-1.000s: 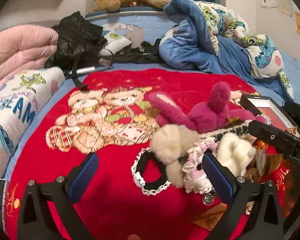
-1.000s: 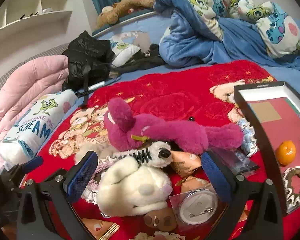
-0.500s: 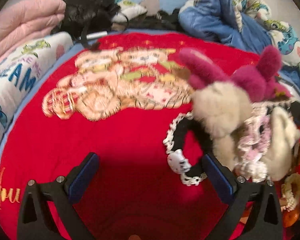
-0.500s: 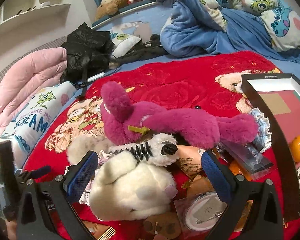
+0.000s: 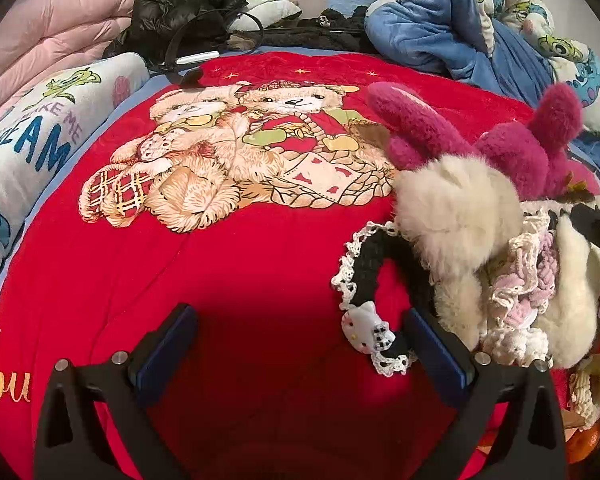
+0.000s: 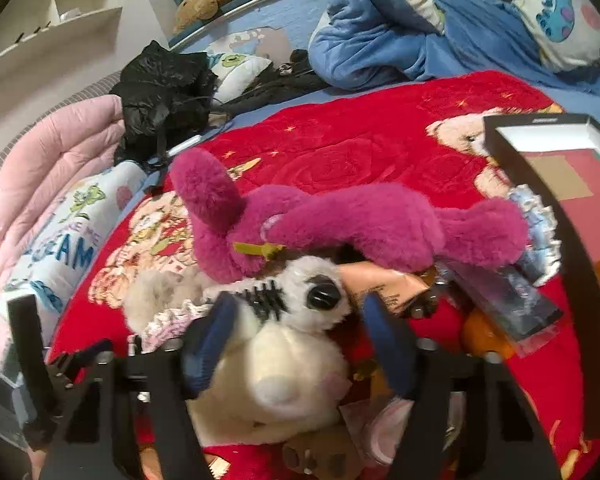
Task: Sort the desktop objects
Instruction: 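Grasp the black lace scrunchie with left tool while right tool grasps the white fluffy clip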
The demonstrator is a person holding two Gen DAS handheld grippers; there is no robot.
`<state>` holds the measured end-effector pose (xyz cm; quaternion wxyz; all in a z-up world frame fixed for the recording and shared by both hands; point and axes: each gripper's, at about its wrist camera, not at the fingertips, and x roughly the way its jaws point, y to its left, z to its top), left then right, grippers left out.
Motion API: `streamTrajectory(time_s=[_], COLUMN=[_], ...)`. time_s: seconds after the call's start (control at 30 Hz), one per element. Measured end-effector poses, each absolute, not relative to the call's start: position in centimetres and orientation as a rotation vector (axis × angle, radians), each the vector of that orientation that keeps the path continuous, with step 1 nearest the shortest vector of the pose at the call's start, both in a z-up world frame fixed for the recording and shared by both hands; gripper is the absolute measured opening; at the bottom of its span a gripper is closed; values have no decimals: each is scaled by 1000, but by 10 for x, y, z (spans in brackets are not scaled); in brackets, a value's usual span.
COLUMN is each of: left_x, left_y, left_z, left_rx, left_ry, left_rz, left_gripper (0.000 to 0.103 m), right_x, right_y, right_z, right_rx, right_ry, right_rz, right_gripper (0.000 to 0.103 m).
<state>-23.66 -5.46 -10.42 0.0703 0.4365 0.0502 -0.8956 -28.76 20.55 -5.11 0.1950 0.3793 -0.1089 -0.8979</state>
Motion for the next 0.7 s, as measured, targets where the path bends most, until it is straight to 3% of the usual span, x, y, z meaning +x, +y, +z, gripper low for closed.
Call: streamTrajectory(time_s=[0.1,0.17,0.3,0.43,0.6,0.7], left_x=[-237,-237,-235,-233,-231,-228], left_y=[-54,-54,-51,-41,-31,-33], left_z=[-104,-104,-102,-96,-93,-90], left_rx=[1315,1313,1296,1271,1247,1228], left_ry=[147,147,121,62,-3,15], left_rz=[-2695,-2699,-2716,-2773,-2793,-2798], left_gripper=[103,102,84,40,17,16], right_x=[-290,-289,-288,-286,-281,-280], right_y=[204,203,205,207,206,208], right_z=[-52,-52,-52,-50,-45,-45], right_rx=[1056,1051,1038,1014,994,988], right_ry=[-351,-354,-380,-403,-381,-405], right_rz=[-2477,-2478,-2464,-2453,-2469,-2465], right_gripper=[39,37,34,27,27,27])
